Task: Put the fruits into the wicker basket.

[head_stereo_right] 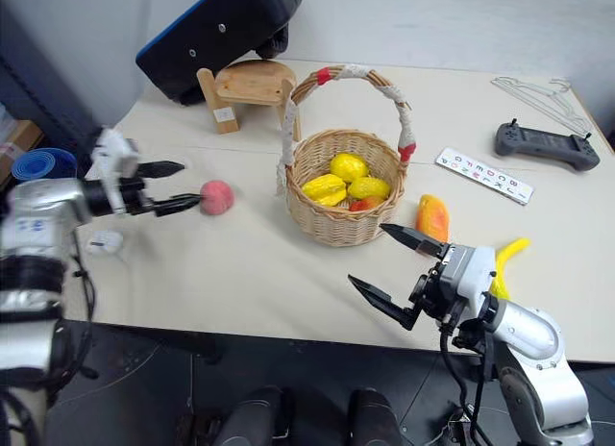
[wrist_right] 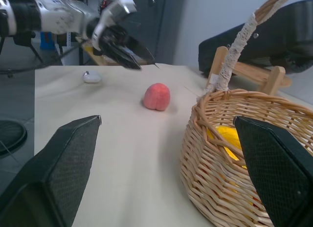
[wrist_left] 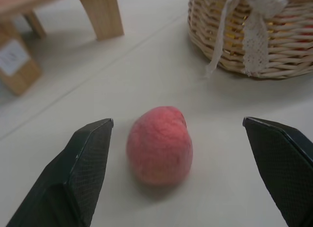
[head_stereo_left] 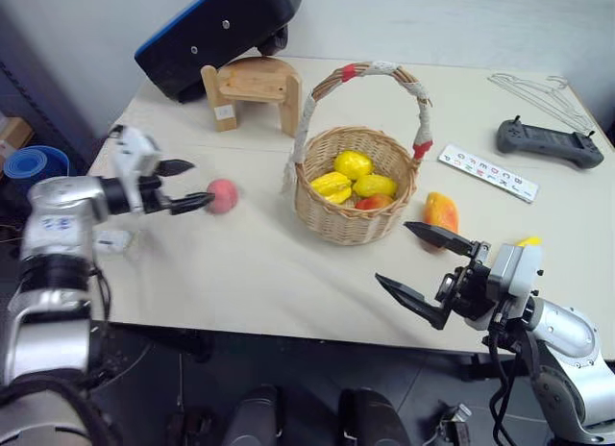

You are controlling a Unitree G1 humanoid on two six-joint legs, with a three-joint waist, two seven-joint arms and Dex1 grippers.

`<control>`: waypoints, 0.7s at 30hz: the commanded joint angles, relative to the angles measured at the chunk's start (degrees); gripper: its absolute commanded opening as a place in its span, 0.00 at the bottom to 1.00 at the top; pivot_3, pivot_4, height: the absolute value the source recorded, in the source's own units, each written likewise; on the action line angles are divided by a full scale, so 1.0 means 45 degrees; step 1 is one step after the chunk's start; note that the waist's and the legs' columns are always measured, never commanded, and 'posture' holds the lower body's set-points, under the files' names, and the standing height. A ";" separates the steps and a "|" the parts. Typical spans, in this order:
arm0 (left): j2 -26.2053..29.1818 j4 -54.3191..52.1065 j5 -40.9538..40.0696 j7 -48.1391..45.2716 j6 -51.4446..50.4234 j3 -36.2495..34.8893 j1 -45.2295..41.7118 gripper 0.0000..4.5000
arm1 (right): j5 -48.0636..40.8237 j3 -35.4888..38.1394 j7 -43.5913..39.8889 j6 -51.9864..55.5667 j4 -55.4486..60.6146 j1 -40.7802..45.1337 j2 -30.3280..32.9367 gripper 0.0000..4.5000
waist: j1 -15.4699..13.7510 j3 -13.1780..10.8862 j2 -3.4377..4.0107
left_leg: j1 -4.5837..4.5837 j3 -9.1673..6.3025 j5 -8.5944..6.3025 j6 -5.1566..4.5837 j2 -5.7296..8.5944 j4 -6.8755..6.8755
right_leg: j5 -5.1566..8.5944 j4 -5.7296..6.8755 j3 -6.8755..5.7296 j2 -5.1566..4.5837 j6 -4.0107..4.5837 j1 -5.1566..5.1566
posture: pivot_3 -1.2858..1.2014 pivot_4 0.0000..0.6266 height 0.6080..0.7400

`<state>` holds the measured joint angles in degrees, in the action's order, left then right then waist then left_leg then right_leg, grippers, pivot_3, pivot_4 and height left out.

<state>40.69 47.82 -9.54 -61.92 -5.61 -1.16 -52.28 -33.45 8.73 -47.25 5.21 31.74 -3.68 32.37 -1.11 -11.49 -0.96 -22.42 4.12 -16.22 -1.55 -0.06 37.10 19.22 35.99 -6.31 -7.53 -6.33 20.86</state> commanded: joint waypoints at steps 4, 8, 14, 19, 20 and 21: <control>-0.0675 0.3097 0.1373 0.0529 0.1602 0.0575 -0.1571 0.99 | -0.0090 0.0021 0.0940 0.0243 0.0963 0.0217 -0.0344 1.00 | 0.0148 0.0002 -0.0026 | -0.0102 0.0059 0.0012 -0.0005 -0.0014 0.0016 | -0.0001 0.0029 -0.0025 -0.0003 -0.0002 0.0142 | 0.52 0.24 1.00; -0.1237 0.4184 0.1952 0.1367 0.2082 0.0692 -0.1888 0.95 | 0.0006 0.0156 0.1514 0.0334 0.1131 0.0246 -0.0533 1.00 | 0.0073 0.0002 -0.0027 | -0.0123 0.0062 0.0012 -0.0018 -0.0010 0.0040 | -0.0008 0.0016 -0.0058 -0.0016 -0.0015 0.0141 | 0.52 0.24 1.00; -0.1320 0.4638 0.2111 0.1614 0.2588 0.0510 -0.1811 0.60 | 0.0080 0.0152 0.1678 0.0299 0.1187 0.0152 -0.0444 1.00 | -0.0035 0.0003 -0.0027 | -0.0123 0.0067 0.0036 -0.0068 0.0016 0.0059 | -0.0053 0.0016 -0.0012 -0.0035 -0.0061 0.0132 | 0.52 0.24 1.00; -0.1195 0.4509 0.1872 0.1207 0.3089 0.0223 -0.1593 0.38 | 0.0069 0.0208 0.1668 0.0261 0.1146 0.0127 -0.0419 1.00 | -0.0052 0.0004 -0.0029 | -0.0121 0.0067 0.0037 -0.0076 0.0026 0.0063 | -0.0078 0.0007 0.0003 -0.0052 -0.0066 0.0136 | 0.52 0.24 1.00; -0.1125 0.4396 0.1693 0.0880 0.3161 0.0074 -0.1562 0.38 | 0.0057 0.0209 0.1636 0.0250 0.1128 0.0143 -0.0406 1.00 | -0.0050 0.0004 -0.0028 | -0.0121 0.0067 0.0037 -0.0076 0.0026 0.0060 | -0.0078 0.0013 0.0003 -0.0051 -0.0066 0.0137 | 0.52 0.24 1.00; -0.1060 0.4240 0.1425 0.0500 0.3325 -0.0159 -0.1529 0.38 | 0.0043 0.0215 0.1622 0.0248 0.1102 0.0168 -0.0400 1.00 | -0.0049 0.0004 -0.0028 | -0.0122 0.0067 0.0037 -0.0076 0.0025 0.0057 | -0.0079 0.0021 0.0001 -0.0048 -0.0065 0.0138 | 0.52 0.24 1.00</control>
<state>35.44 67.59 -2.27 -56.67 8.85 -1.28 -60.29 -32.74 8.65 -40.13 6.82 34.41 -3.15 30.32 -1.33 -11.48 -1.08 -22.97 4.43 -16.04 -1.89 0.05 37.35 18.86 36.08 -6.32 -7.73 -6.62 21.49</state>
